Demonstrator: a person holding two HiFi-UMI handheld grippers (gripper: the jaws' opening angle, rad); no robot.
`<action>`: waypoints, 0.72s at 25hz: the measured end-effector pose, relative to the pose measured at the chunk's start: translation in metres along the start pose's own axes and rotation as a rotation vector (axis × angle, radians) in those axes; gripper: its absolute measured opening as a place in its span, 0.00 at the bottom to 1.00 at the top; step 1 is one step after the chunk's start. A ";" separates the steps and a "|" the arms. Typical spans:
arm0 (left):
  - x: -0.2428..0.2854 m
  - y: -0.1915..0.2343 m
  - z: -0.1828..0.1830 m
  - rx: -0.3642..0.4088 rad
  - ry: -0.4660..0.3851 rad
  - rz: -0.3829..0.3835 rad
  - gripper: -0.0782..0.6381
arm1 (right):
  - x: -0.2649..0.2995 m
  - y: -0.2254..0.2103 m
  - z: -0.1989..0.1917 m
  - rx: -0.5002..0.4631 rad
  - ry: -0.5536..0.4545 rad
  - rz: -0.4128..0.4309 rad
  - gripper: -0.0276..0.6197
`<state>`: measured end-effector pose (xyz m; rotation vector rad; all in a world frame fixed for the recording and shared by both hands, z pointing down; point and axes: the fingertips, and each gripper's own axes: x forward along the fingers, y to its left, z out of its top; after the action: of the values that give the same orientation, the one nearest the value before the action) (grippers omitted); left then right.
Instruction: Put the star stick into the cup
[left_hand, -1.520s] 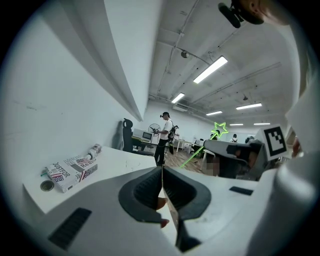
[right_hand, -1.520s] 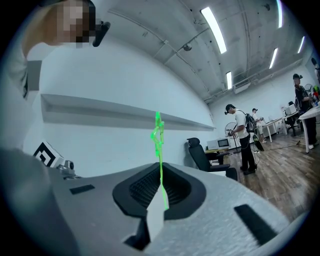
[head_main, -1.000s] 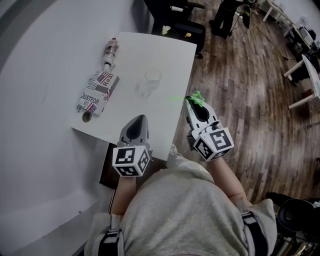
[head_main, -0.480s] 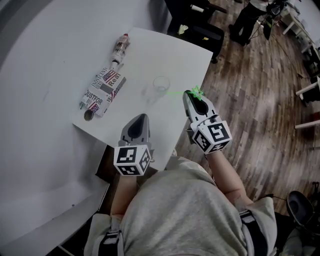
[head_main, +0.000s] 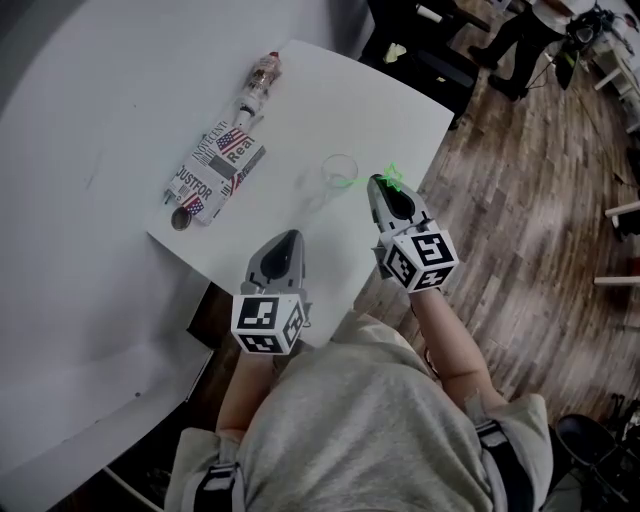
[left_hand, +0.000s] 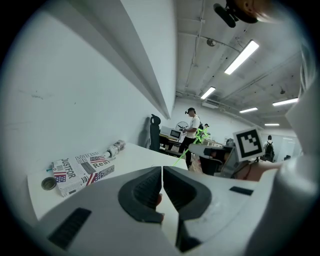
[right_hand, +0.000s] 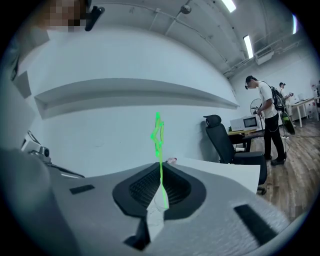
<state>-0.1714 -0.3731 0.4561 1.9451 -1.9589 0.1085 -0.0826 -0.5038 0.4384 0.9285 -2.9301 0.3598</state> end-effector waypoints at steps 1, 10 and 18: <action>0.002 0.000 -0.001 -0.001 0.002 0.000 0.12 | 0.005 -0.003 -0.005 0.008 0.012 0.000 0.06; 0.016 0.006 -0.007 -0.003 0.025 -0.002 0.12 | 0.035 -0.020 -0.045 0.081 0.096 -0.009 0.06; 0.020 0.010 -0.011 -0.003 0.036 -0.010 0.12 | 0.043 -0.026 -0.062 0.104 0.118 -0.030 0.06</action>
<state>-0.1778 -0.3878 0.4746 1.9376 -1.9256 0.1368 -0.1045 -0.5345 0.5089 0.9281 -2.8104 0.5498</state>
